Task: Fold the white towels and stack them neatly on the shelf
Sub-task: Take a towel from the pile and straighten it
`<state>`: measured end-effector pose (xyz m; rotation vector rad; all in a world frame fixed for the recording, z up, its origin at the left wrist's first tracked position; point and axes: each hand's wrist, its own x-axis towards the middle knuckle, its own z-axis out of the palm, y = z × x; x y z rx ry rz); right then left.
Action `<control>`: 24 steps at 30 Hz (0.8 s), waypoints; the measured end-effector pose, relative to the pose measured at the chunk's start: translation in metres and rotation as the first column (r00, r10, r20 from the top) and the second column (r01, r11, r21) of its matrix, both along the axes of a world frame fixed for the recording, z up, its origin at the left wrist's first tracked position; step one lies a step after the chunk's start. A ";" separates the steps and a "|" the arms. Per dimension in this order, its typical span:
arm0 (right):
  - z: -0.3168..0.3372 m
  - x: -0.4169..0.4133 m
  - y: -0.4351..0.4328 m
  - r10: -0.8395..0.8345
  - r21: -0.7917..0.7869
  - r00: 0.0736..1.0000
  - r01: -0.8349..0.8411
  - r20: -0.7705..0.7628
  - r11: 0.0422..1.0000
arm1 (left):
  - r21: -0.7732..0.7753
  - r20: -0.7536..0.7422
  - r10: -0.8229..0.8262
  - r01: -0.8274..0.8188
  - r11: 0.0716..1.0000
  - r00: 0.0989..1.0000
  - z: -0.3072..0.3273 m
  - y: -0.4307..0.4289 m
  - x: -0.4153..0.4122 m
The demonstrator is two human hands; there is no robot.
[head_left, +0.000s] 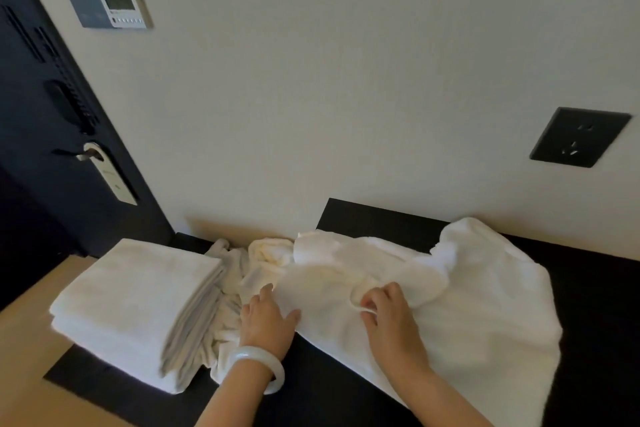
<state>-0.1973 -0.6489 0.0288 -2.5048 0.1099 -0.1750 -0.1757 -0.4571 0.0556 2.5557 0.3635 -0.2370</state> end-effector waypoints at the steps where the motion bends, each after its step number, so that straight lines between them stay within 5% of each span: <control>1: 0.002 0.002 0.001 -0.002 -0.009 1.000 0.002 0.004 1.000 | -0.041 -0.026 0.023 -0.024 0.999 0.999 0.002 0.004 0.004; 8: 0.056 -0.001 0.001 -0.052 0.262 0.991 0.018 0.123 0.965 | -0.405 0.143 0.014 0.045 0.913 0.990 0.040 -0.002 0.018; 14: 0.119 -0.015 0.003 0.186 0.382 0.950 -0.273 0.249 0.883 | -0.730 0.297 -0.219 0.368 0.576 0.930 0.101 -0.036 0.019; 17: 0.123 -0.017 -0.009 0.225 0.332 0.959 -0.272 0.172 0.903 | -0.764 0.306 -0.358 0.452 0.460 0.882 0.117 -0.038 0.016; 24: 0.130 -0.022 -0.027 0.257 0.324 0.944 -0.314 0.207 0.892 | -0.796 0.282 -0.443 0.465 0.388 0.851 0.128 -0.039 0.010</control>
